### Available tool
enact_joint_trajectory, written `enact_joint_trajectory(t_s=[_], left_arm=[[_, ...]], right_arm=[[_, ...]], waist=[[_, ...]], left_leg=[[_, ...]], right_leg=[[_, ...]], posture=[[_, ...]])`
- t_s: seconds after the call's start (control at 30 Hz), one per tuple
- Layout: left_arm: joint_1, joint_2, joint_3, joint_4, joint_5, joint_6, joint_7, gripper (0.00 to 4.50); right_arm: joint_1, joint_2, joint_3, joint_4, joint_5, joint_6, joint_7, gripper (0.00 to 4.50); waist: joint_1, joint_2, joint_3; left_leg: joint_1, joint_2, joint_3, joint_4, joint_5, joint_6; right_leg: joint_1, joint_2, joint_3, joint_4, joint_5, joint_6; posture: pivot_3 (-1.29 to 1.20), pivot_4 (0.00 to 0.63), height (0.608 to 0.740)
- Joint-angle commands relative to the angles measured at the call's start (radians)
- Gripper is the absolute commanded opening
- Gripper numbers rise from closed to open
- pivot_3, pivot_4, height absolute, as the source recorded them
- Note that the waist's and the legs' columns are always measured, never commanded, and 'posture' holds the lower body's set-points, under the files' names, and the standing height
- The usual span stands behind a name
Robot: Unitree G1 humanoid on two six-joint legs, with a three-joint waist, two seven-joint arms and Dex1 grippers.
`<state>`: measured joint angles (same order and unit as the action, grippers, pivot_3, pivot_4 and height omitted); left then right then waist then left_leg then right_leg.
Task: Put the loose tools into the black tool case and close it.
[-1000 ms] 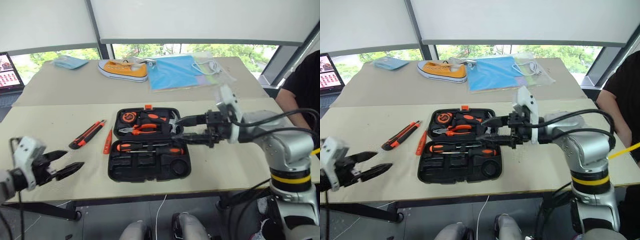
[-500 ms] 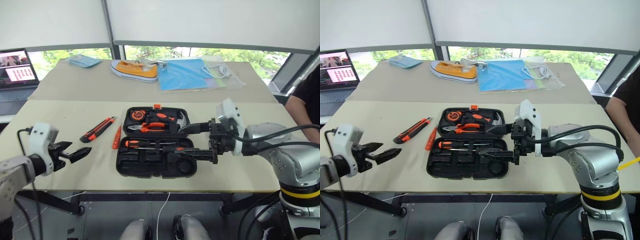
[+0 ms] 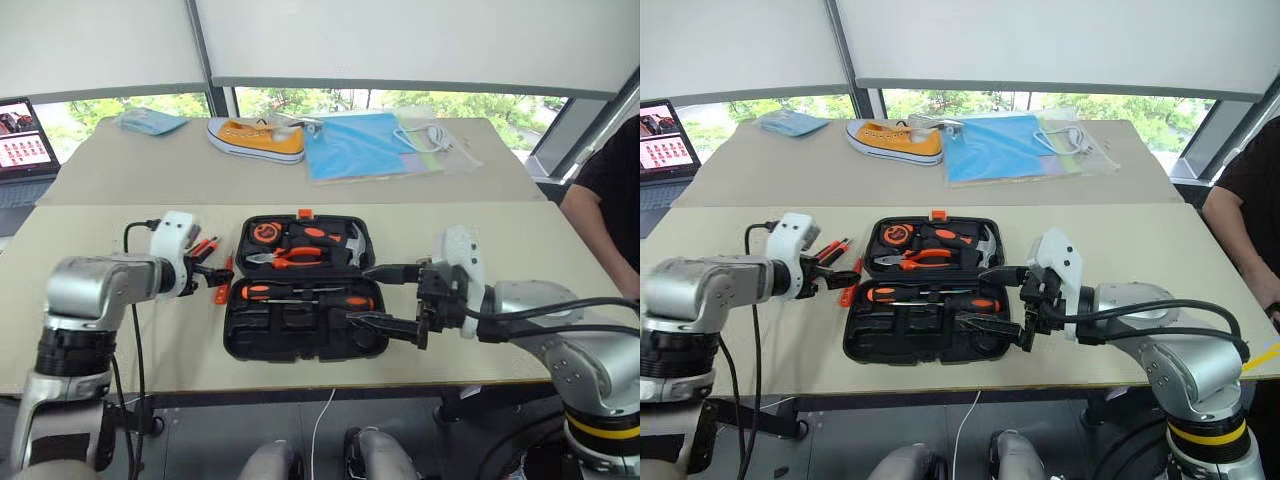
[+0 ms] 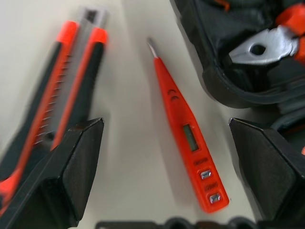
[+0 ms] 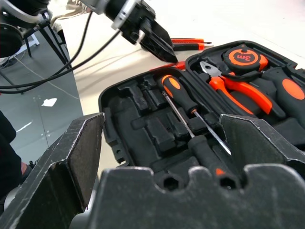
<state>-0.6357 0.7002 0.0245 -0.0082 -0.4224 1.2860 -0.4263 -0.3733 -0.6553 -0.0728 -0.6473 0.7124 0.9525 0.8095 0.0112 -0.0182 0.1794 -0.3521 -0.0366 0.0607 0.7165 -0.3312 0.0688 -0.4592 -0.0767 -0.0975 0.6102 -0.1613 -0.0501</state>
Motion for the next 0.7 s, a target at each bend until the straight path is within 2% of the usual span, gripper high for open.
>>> enact_joint_trajectory(t_s=[0.03,0.13,0.2,0.23,0.33,0.43,0.53,0.7], left_arm=[[-0.029,-0.033,-0.046,0.051,0.038,-0.040,0.000,4.50],[-0.032,-0.062,-0.078,0.077,0.052,-0.032,-0.014,3.78],[-0.029,-0.063,-0.085,0.090,0.066,-0.035,-0.015,3.13],[-0.026,-0.058,-0.079,0.099,0.075,-0.038,-0.014,2.66],[-0.025,-0.037,-0.054,0.108,0.087,-0.042,-0.021,1.65],[-0.024,0.032,-0.039,0.113,0.093,-0.072,-0.071,0.50],[-0.042,0.133,-0.048,0.153,0.113,-0.155,-0.159,0.42],[-0.106,0.259,-0.086,0.135,0.085,-0.429,-0.483,0.42]], right_arm=[[0.001,-0.011,-0.022,-0.047,0.024,-0.032,-0.021,4.48],[0.001,-0.023,-0.027,-0.050,0.037,-0.031,-0.028,4.50],[-0.003,-0.033,-0.031,-0.048,0.043,-0.031,-0.029,4.50],[-0.006,-0.039,-0.033,-0.046,0.045,-0.031,-0.029,4.50],[-0.010,-0.056,-0.040,-0.041,0.053,-0.033,-0.023,4.50],[-0.009,-0.078,-0.049,-0.034,0.078,-0.013,-0.015,4.50],[0.002,-0.127,-0.059,-0.026,0.129,0.037,0.001,4.50],[0.043,-0.209,-0.062,-0.040,0.160,0.030,0.049,4.50]], waist=[[0.001,0.000,0.000],[0.009,0.000,0.000],[0.013,0.000,0.000],[0.013,0.000,0.000],[0.013,0.000,0.000],[0.011,0.000,0.000],[0.003,0.000,0.000],[0.007,-0.001,0.000]], left_leg=[[0.000,0.000,0.000,0.000,0.000,-0.001],[0.001,0.000,0.000,0.000,0.001,-0.004],[0.001,0.000,0.000,0.001,0.001,-0.005],[0.001,0.000,0.000,0.001,0.001,-0.006],[0.001,0.000,0.000,0.002,0.002,-0.005],[0.001,0.000,0.000,0.002,0.002,-0.005],[0.001,0.001,0.000,0.001,0.002,-0.004],[-0.001,0.002,0.000,0.001,0.002,-0.004]], right_leg=[[0.000,0.000,0.000,0.000,0.000,0.000],[0.001,-0.001,0.000,0.001,0.000,0.000],[0.001,-0.002,0.001,0.001,-0.001,0.002],[0.001,-0.002,0.001,0.001,-0.001,0.002],[0.001,-0.002,0.001,0.002,-0.002,0.004],[0.001,-0.002,0.001,0.003,-0.003,0.005],[0.000,-0.001,0.001,0.003,-0.003,0.005],[-0.001,-0.001,0.000,0.002,0.000,0.000]], posture=[[0.00,0.150,0.718],[0.00,0.150,0.718],[0.00,0.150,0.718],[0.00,0.150,0.718],[0.00,0.150,0.718],[0.00,0.150,0.718],[0.00,0.150,0.718],[0.00,0.150,0.718]])
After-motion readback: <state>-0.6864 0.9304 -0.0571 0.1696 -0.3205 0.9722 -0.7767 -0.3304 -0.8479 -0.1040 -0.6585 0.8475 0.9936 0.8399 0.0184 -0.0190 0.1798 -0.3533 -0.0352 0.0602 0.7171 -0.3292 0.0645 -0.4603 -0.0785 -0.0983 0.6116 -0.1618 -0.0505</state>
